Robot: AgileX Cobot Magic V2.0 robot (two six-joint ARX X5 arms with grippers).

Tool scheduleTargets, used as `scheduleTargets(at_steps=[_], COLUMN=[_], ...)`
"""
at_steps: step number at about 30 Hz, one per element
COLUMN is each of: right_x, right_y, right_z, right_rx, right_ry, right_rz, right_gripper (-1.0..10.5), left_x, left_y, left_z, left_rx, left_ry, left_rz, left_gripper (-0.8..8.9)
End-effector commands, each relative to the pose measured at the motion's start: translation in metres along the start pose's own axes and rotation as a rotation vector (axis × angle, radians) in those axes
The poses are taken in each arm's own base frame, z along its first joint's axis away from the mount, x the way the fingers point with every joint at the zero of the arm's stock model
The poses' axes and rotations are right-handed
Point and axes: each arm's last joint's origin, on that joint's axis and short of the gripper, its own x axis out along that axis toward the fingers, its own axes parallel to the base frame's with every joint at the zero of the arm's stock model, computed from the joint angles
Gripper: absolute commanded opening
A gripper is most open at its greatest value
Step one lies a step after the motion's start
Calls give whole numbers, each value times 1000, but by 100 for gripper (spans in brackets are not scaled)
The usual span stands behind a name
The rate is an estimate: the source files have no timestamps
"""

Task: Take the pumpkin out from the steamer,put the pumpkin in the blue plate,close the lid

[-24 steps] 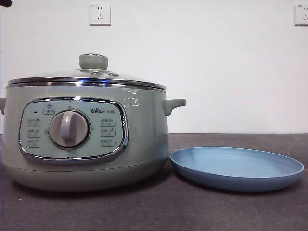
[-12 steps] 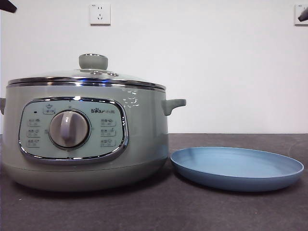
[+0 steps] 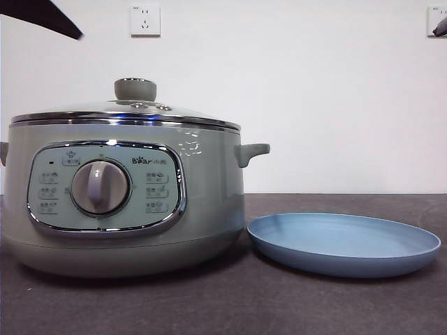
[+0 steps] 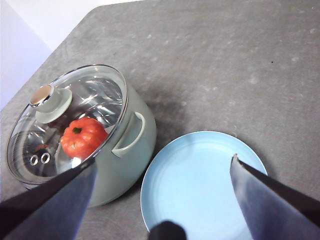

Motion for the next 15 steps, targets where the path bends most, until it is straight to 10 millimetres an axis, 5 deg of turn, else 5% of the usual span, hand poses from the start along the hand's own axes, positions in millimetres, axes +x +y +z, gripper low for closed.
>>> scheduleTargets(at_steps=[1, 9, 15], right_x=[0, 0, 0], right_y=[1, 1, 1], right_z=[1, 0, 0], right_rx=[1, 5, 5], right_ry=[0, 7, 7], right_rz=[5, 4, 3], right_gripper=[442, 442, 442], left_x=[18, 63, 78], left_y=[-4, -5, -7], left_z=[7, 7, 3], left_rx=[61, 74, 102], left_ry=[44, 154, 200], left_rz=[38, 62, 70], left_gripper=[469, 469, 468])
